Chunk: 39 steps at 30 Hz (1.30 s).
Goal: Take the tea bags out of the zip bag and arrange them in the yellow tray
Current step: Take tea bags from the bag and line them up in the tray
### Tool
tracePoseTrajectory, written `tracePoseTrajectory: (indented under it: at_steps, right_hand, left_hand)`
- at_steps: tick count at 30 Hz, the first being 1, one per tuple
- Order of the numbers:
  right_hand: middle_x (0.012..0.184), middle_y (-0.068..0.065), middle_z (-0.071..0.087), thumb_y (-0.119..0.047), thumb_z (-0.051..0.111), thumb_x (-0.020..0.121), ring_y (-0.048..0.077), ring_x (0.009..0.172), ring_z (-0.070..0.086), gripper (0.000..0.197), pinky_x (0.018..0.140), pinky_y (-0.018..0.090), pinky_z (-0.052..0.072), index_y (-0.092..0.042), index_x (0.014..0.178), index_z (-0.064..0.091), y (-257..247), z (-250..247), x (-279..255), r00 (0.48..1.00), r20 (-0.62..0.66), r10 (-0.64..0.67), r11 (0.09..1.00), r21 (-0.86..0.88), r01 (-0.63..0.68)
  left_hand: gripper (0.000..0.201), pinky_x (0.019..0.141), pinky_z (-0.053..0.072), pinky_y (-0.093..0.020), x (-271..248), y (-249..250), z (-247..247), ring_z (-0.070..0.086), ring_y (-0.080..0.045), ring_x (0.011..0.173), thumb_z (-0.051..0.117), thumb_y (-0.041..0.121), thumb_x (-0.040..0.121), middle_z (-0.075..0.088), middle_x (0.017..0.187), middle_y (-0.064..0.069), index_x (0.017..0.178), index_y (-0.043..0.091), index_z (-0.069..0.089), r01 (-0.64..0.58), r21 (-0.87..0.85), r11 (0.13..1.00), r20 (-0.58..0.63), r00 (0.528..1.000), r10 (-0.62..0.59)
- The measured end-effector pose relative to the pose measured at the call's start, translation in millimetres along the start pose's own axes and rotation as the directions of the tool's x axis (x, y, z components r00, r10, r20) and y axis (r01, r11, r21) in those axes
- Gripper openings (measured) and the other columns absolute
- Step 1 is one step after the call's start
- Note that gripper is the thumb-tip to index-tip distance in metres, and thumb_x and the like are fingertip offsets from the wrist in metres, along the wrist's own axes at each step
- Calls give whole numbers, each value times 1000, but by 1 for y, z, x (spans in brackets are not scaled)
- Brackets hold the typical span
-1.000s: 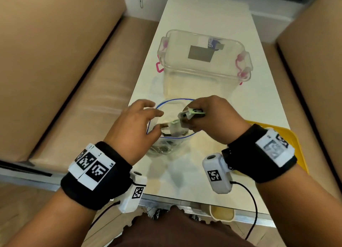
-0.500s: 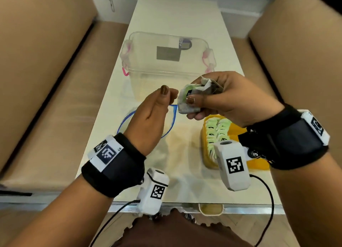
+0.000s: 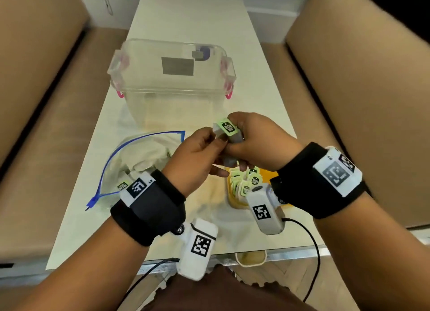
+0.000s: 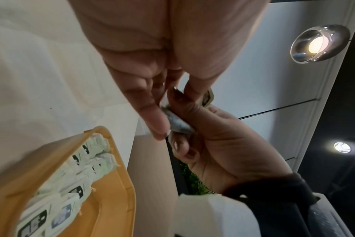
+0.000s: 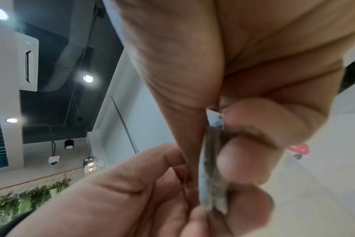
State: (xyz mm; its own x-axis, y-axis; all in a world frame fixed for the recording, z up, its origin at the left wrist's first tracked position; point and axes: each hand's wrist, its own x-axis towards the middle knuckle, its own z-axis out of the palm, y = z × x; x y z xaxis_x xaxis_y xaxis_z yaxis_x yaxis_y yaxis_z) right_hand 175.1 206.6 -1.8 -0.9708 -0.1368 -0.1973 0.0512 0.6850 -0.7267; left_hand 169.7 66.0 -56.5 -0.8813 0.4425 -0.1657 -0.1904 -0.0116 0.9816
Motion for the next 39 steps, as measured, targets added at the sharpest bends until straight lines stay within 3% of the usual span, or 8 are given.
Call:
tracePoseTrajectory:
  at_steps: [5, 10, 15, 24, 27, 31, 37, 39]
  right_hand:
    - [69, -4, 53, -19, 65, 82, 8, 58, 49, 19, 48, 14, 34, -16, 82, 46, 12, 1, -4, 998, -31, -57, 977, -208, 49]
    - [74, -1, 59, -23, 67, 84, 15, 66, 53, 25, 56, 25, 40, -12, 88, 44, 23, -1, -10, 996, -37, -82, 985, -153, 76]
    - [87, -9, 59, -47, 68, 80, 0, 57, 51, 41, 54, 13, 41, -25, 112, 55, 29, -18, -16, 993, -86, -80, 994, -76, 74]
    - [78, 22, 69, -7, 63, 90, 19, 64, 64, 7, 54, 27, 49, -10, 85, 59, 42, -26, -16, 981, -178, -73, 933, 335, 130]
    - [77, 16, 70, -5, 60, 92, 17, 62, 65, 9, 57, 29, 51, -12, 86, 56, 46, -27, -20, 983, -177, -45, 882, 455, 122]
    - [74, 8, 71, -2, 59, 90, 19, 63, 67, 12, 59, 27, 55, -12, 84, 56, 50, -25, -25, 982, -186, -28, 759, 635, 142]
    - [75, 7, 73, -2, 61, 88, 21, 68, 68, 12, 62, 27, 55, -13, 83, 57, 57, -15, -28, 975, -222, 23, 683, 715, 147]
    - [76, 7, 73, -3, 62, 88, 21, 69, 69, 12, 62, 27, 54, -13, 84, 57, 58, -15, -29, 979, -204, 25, 678, 722, 133]
  left_hand:
    - [13, 49, 49, -24, 3, -4, 8, 66, -17, 63, 47, 16, 99, 66, 85, -8, 101, 10, 58, -35, 12, 999, -67, 997, 36]
    - [16, 46, 44, -25, 7, -6, 10, 64, -18, 59, 49, 8, 97, 62, 79, -7, 86, 18, 53, -83, 56, 995, -110, 990, 89]
    - [10, 47, 40, -21, 8, -6, 7, 62, -13, 59, 56, 20, 92, 64, 85, -5, 84, 21, 51, -151, 223, 963, -87, 981, 174]
    - [24, 49, 39, -23, 5, 0, 3, 48, -9, 50, 56, 10, 94, 50, 80, 2, 93, 30, 43, -279, 284, 917, -87, 945, 314]
    - [22, 53, 43, -31, 3, -2, -1, 48, -12, 56, 50, 11, 92, 56, 83, 11, 87, 33, 48, -299, 401, 866, -58, 935, 349]
    - [36, 61, 44, -19, 1, -2, 0, 54, 1, 59, 46, 0, 90, 64, 83, 11, 83, 31, 62, -239, 467, 851, -86, 946, 313]
    - [17, 61, 47, -22, 1, -3, 8, 58, -5, 70, 62, 44, 84, 66, 91, 11, 90, 28, 66, -241, 404, 882, -87, 950, 300]
    - [10, 64, 41, -17, 2, -6, 7, 56, -2, 72, 64, 35, 88, 65, 96, 12, 94, 27, 66, -267, 439, 858, -73, 941, 331]
